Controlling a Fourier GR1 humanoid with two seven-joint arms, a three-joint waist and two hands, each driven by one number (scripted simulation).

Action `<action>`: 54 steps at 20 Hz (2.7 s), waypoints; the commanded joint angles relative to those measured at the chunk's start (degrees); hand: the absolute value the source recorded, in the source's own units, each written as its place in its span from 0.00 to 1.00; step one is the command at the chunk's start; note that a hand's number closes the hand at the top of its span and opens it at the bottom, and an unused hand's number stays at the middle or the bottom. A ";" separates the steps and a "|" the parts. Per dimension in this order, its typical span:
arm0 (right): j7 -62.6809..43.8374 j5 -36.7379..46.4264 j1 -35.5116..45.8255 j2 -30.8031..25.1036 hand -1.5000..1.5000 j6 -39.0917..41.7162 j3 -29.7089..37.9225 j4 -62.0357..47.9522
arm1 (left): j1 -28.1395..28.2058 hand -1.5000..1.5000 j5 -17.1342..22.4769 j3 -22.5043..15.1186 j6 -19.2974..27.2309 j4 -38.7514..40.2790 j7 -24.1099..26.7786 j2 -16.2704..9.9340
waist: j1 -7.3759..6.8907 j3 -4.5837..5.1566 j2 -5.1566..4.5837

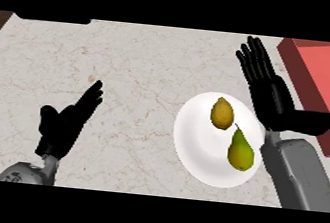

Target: Pick the lemon from the plate and place it in the cardboard box

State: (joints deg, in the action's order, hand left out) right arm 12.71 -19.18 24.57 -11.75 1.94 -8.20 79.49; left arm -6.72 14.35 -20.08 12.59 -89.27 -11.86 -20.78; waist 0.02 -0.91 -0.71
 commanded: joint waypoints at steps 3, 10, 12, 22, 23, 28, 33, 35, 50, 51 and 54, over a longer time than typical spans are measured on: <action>4.62 -7.53 -11.56 -1.01 1.00 -6.02 14.67 -3.78 | 0.72 0.50 0.51 6.53 4.62 -2.93 1.89 -0.66 | 1.33 0.64 0.81; 11.49 -4.64 -22.58 1.32 0.00 -19.62 24.67 -19.98 | 0.54 0.50 3.27 9.98 7.28 -5.53 3.71 2.63 | -0.01 0.66 0.23; 17.50 -0.14 -21.69 1.91 0.00 -23.03 23.33 -19.58 | -1.38 0.50 3.83 11.54 6.97 -5.14 1.58 1.88 | -0.03 0.85 0.58; 4.95 10.03 -25.40 -16.42 0.00 -6.45 11.22 -12.95 | -0.09 0.50 4.70 14.07 4.46 -5.55 1.52 0.93 | -0.10 1.12 0.96; 6.50 9.48 -28.01 -19.90 0.00 -1.28 11.81 -13.96 | 0.41 0.50 3.59 12.46 5.94 -5.80 2.18 2.96 | 0.35 1.03 0.91; -11.44 4.88 -26.73 -22.77 0.00 3.61 9.73 1.25 | 1.63 0.50 3.24 13.83 3.84 -6.87 1.92 0.79 | 0.43 1.05 1.00; -20.71 4.12 -25.87 -17.72 0.00 -0.79 9.41 12.14 | 0.68 0.50 3.51 15.42 1.82 -2.82 3.41 3.61 | 0.26 0.96 0.78; -21.46 3.36 -22.98 -17.80 0.00 1.43 11.19 10.27 | 4.09 0.50 4.07 16.45 -0.49 -5.56 4.26 3.28 | -0.09 0.93 0.77; -33.57 12.87 -20.16 -7.79 0.00 0.97 7.55 14.72 | -1.66 0.50 -2.27 19.09 -0.54 -4.67 -0.62 7.67 | 0.02 0.92 0.73; -32.15 14.95 -17.01 -6.85 0.00 -0.15 7.46 10.46 | -0.48 0.50 -3.08 17.77 1.44 -9.59 -3.87 8.41 | -0.18 0.91 0.73; -33.27 16.62 -13.63 -5.74 0.00 -1.13 8.69 7.66 | 0.58 0.50 -1.24 20.93 -4.71 -0.54 4.96 8.63 | -0.11 0.92 0.67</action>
State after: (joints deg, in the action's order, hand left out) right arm -19.79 -4.64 7.09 -19.16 1.30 -0.29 90.54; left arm -5.35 12.77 -0.96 10.87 -94.57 -10.49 -12.98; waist -0.09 0.00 0.02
